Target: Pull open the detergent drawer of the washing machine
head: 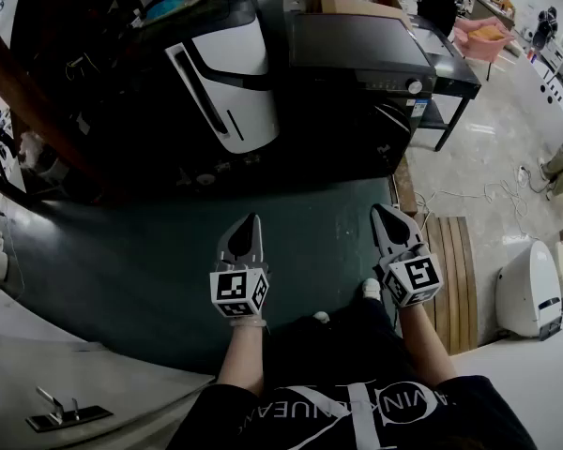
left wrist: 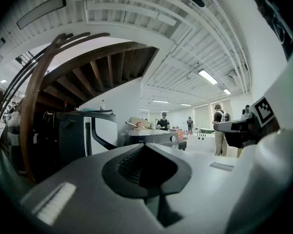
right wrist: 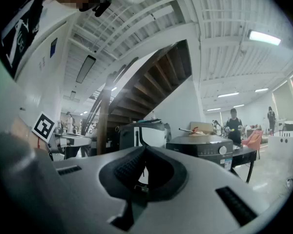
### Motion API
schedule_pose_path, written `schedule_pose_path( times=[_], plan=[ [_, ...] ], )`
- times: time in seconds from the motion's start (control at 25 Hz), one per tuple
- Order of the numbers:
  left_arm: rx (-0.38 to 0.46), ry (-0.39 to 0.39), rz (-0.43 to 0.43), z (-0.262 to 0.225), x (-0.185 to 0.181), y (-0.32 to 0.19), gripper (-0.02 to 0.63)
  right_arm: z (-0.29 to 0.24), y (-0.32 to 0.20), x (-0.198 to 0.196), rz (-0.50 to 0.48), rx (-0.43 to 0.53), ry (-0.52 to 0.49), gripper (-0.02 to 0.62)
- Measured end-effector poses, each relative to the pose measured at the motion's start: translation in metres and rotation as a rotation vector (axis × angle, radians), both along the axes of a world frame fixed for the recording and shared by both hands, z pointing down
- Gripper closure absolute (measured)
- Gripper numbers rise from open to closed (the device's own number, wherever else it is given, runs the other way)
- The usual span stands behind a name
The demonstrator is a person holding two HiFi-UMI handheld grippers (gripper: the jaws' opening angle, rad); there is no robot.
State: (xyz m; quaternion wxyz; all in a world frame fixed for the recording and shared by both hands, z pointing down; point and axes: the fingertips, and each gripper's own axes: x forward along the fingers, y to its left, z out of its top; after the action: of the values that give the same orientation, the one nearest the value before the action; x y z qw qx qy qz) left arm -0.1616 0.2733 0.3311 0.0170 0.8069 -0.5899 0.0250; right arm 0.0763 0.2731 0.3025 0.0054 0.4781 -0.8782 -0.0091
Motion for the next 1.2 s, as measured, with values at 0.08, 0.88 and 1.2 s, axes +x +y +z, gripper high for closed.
schedule_pose_path(
  times=[0.08, 0.88, 1.2],
  plan=[
    [-0.002, 0.001, -0.001, 0.0, -0.001, -0.001, 0.597, 0.0, -0.001, 0.0, 0.002, 0.0, 0.001, 0.583],
    [-0.025, 0.01, 0.002, 0.01, -0.004, -0.009, 0.593, 0.013, -0.009, -0.007, 0.007, -0.025, 0.005, 0.583],
    [-0.035, 0.042, 0.028, 0.015, 0.001, -0.022, 0.537, 0.022, -0.016, -0.006, 0.018, -0.047, 0.021, 0.583]
  ],
)
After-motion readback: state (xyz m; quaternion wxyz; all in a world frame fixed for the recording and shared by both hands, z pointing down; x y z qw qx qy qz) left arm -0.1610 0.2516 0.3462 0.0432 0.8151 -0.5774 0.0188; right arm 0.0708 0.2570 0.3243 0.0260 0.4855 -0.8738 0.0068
